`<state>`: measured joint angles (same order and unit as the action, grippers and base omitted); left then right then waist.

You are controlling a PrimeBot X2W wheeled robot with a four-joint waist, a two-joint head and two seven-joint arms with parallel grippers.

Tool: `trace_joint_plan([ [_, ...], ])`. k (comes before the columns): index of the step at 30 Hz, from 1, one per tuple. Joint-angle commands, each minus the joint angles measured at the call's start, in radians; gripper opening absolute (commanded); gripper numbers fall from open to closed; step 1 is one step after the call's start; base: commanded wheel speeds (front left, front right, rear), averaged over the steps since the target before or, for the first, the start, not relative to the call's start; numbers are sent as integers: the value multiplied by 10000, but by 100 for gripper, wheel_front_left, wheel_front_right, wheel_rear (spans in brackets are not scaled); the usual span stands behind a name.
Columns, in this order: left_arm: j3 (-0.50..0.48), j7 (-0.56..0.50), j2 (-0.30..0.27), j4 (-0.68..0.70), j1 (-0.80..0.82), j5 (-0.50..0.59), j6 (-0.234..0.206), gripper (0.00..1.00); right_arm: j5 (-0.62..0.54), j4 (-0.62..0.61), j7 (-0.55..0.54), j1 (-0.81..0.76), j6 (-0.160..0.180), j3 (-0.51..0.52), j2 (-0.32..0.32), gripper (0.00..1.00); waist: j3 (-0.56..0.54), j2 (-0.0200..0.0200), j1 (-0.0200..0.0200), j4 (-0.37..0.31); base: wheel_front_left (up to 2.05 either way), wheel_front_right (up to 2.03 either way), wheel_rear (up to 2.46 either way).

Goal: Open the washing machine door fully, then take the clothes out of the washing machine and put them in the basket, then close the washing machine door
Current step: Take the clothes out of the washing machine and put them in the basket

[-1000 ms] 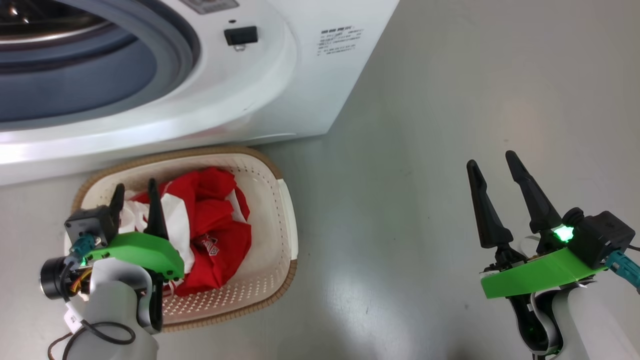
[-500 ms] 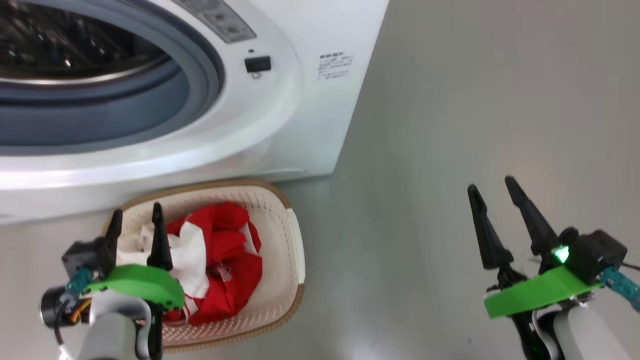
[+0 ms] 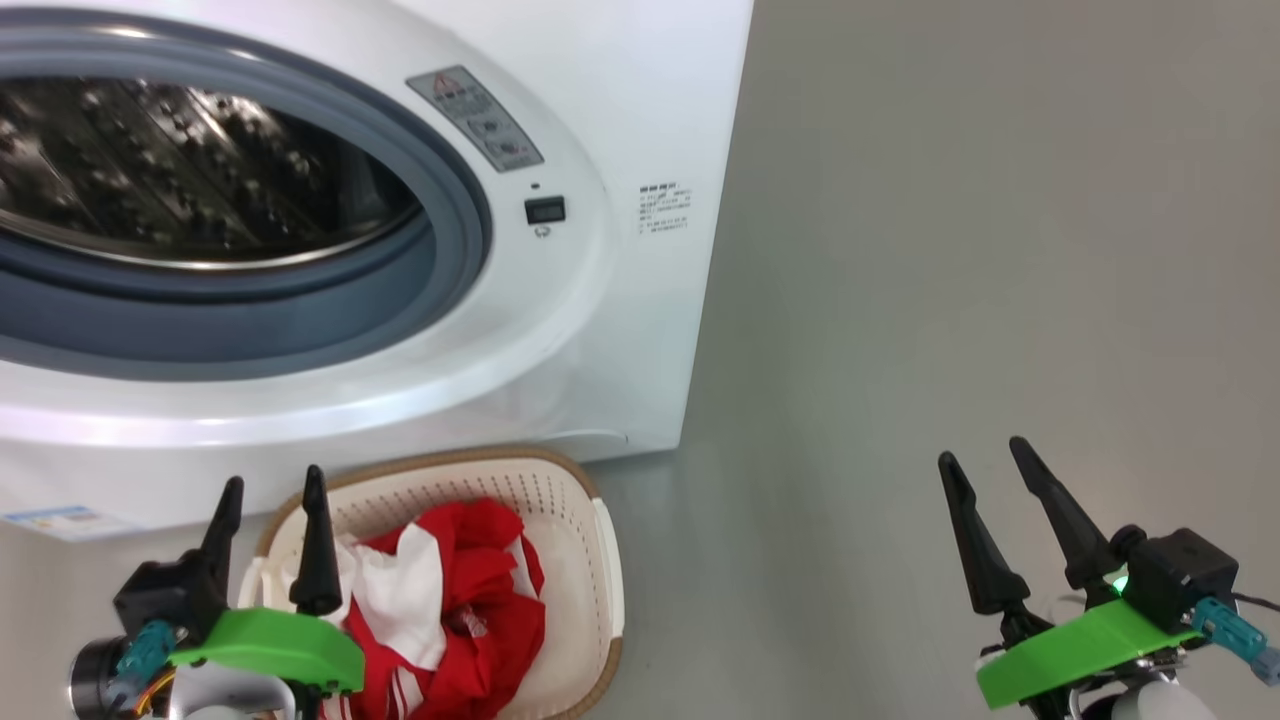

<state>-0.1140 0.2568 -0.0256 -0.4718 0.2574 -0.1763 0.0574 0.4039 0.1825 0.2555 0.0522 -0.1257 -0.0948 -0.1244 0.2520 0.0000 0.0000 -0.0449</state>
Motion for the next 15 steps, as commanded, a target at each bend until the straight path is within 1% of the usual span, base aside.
trace_joint_plan([
  [1,-364,49,-246,475,-239,113,102,100,15,-188,63,-146,-50,-169,-165,100,-447,0,0,23,0,0,0],
  [11,-513,49,-246,1840,-1464,278,267,100,49,-165,63,-870,-50,-131,-299,100,-1296,0,0,-41,0,0,0],
  [15,-620,49,-246,2328,-1996,288,377,100,70,-234,63,-1175,-50,57,-304,100,-1523,0,0,-5,0,0,0],
])
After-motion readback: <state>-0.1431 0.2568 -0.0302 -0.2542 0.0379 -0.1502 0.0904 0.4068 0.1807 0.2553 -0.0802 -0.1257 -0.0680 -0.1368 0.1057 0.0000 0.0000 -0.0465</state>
